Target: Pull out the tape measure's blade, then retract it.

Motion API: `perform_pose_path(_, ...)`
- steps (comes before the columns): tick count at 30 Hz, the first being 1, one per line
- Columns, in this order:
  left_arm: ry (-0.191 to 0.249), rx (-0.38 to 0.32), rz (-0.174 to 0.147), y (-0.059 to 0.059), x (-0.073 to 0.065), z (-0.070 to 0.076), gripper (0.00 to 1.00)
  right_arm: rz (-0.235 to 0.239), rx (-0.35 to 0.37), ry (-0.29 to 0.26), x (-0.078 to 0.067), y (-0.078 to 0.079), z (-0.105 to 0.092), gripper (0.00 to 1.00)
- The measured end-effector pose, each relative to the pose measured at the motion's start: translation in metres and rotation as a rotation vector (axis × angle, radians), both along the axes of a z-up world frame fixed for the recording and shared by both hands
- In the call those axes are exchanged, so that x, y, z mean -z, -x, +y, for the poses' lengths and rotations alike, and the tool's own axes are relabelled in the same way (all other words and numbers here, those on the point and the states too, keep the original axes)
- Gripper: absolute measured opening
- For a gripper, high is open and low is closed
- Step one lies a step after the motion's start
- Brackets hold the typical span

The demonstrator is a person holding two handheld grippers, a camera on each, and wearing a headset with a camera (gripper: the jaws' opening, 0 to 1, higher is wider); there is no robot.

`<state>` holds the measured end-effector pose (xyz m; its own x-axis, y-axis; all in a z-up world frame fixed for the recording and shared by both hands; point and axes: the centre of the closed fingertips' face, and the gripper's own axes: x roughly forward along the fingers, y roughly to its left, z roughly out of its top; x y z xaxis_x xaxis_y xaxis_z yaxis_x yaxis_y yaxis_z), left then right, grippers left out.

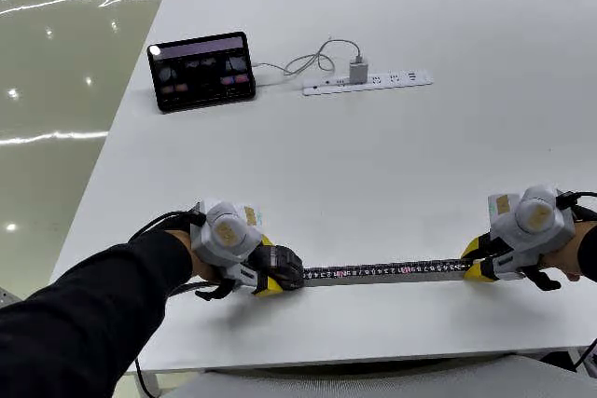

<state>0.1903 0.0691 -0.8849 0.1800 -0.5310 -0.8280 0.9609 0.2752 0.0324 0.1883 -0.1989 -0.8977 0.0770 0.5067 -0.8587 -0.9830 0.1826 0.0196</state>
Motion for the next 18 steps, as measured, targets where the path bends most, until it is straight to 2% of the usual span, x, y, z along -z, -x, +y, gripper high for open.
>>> perform_pose_path(18,0.004,0.000,0.001,0.0000,-0.0001,-0.0004,0.35,0.001,-0.076,0.076,0.0032,-0.0020,0.0013,0.12)
